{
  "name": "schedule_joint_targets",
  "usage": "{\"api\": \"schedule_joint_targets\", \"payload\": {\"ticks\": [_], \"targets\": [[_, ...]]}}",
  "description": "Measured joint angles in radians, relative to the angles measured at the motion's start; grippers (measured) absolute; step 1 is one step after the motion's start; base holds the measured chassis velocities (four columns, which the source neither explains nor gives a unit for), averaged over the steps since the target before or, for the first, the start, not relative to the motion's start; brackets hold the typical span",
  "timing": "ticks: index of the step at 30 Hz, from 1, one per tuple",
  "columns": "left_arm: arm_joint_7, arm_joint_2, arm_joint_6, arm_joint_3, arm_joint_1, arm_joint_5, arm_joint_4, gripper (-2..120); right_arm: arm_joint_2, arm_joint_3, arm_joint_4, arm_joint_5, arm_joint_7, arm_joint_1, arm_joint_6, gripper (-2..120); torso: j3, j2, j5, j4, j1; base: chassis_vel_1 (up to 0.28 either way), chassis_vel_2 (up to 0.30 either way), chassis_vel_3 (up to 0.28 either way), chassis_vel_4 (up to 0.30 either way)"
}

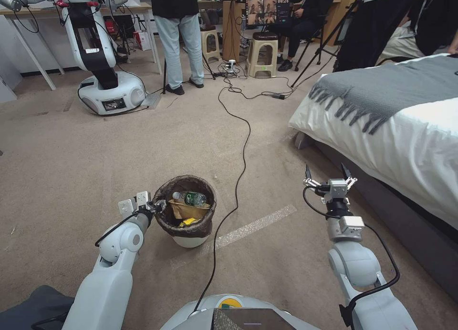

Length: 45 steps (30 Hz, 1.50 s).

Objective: Pick up the trash bin, then pick up the garbage from the floor and place it into the trash bin.

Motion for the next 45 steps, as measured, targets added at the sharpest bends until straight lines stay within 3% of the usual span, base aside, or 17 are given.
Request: {"api": "schedule_joint_targets", "payload": {"ticks": [5, 7, 12, 15, 16, 19, 20, 22, 23, 27, 32, 35, 38, 45], "targets": [[0.012, 0.002, 0.000, -0.005, 0.000, 0.044, -0.024, 74, -0.001, -0.001, 0.000, 0.001, 0.001, 0.003, -0.001, 100, 0.000, 0.000, 0.0000, -0.0001, 0.000, 0.000, 0.000, 0.000, 0.000], [0.021, 0.004, 0.000, -0.008, 0.012, 0.088, -0.066, 84, -0.001, -0.001, 0.000, 0.002, 0.003, 0.002, -0.002, 100, 0.000, 0.000, -0.0001, 0.0000, 0.000, 0.000, 0.000, 0.000, 0.000], [0.038, 0.013, -0.007, -0.015, 0.032, 0.162, -0.138, 97, -0.001, -0.001, 0.002, 0.006, 0.012, 0.006, -0.004, 100, 0.000, 0.000, 0.0000, -0.0003, 0.000, 0.000, 0.000, 0.000, 0.000], [0.057, 0.024, -0.071, -0.033, 0.059, 0.254, -0.245, 99, -0.002, 0.000, 0.017, 0.026, 0.017, 0.008, -0.010, 100, 0.000, 0.000, 0.0003, -0.0002, 0.000, 0.000, 0.000, 0.000, 0.000], [0.057, 0.024, -0.071, -0.033, 0.059, 0.254, -0.245, 99, -0.002, 0.000, 0.017, 0.026, 0.017, 0.008, -0.010, 100, 0.000, 0.000, 0.0003, -0.0002, 0.000, 0.000, 0.000, 0.000, 0.000], [0.071, 0.027, -0.238, -0.039, 0.105, 0.356, -0.333, 100, 0.007, -0.007, 0.049, 0.077, 0.030, 0.001, -0.026, 100, 0.000, 0.000, 0.0001, 0.0000, 0.000, 0.000, 0.000, 0.000, 0.000], [0.071, 0.027, -0.238, -0.039, 0.105, 0.356, -0.333, 100, 0.007, -0.007, 0.049, 0.077, 0.030, 0.001, -0.026, 100, 0.000, 0.000, 0.0001, 0.0000, 0.000, 0.000, 0.000, 0.000, 0.000], [0.099, 0.015, -0.373, -0.043, 0.132, 0.485, -0.338, 100, 0.019, -0.014, 0.058, 0.087, 0.036, -0.005, -0.028, 100, 0.000, 0.000, 0.0000, -0.0001, 0.000, 0.000, 0.000, 0.000, 0.000], [0.099, 0.015, -0.373, -0.043, 0.132, 0.485, -0.338, 100, 0.019, -0.014, 0.058, 0.087, 0.036, -0.005, -0.028, 100, 0.000, 0.000, 0.0000, -0.0001, 0.000, 0.000, 0.000, 0.000, 0.000], [0.110, -0.023, -0.527, -0.029, 0.199, 0.607, -0.316, 100, 0.046, -0.020, 0.059, 0.076, 0.038, -0.028, 0.000, 100, 0.000, 0.000, -0.0001, 0.0001, 0.000, 0.000, 0.000, 0.000, 0.000], [0.093, -0.039, -0.632, -0.026, 0.226, 0.664, -0.260, 100, 0.067, -0.024, 0.054, 0.056, 0.040, -0.046, 0.028, 100, 0.000, 0.000, -0.0004, 0.0001, 0.000, 0.000, 0.000, 0.000, 0.000], [0.060, -0.049, -0.745, -0.023, 0.246, 0.673, -0.214, 100, 0.093, -0.031, 0.044, 0.027, 0.039, -0.067, 0.058, 100, 0.000, 0.000, -0.0002, -0.0001, 0.000, 0.000, 0.000, 0.000, 0.000], [0.055, -0.049, -0.785, -0.024, 0.254, 0.671, -0.197, 100, 0.105, -0.033, 0.030, 0.014, 0.033, -0.072, 0.089, 100, 0.000, 0.000, -0.0002, -0.0001, 0.000, 0.000, 0.000, 0.000, 0.000], [0.047, -0.044, -0.788, -0.026, 0.254, 0.660, -0.188, 100, 0.110, -0.031, 0.018, -0.003, 0.031, -0.068, 0.115, 100, 0.000, 0.000, -0.0001, -0.0001, 0.000, 0.000, 0.000, 0.000, 0.000]]}}
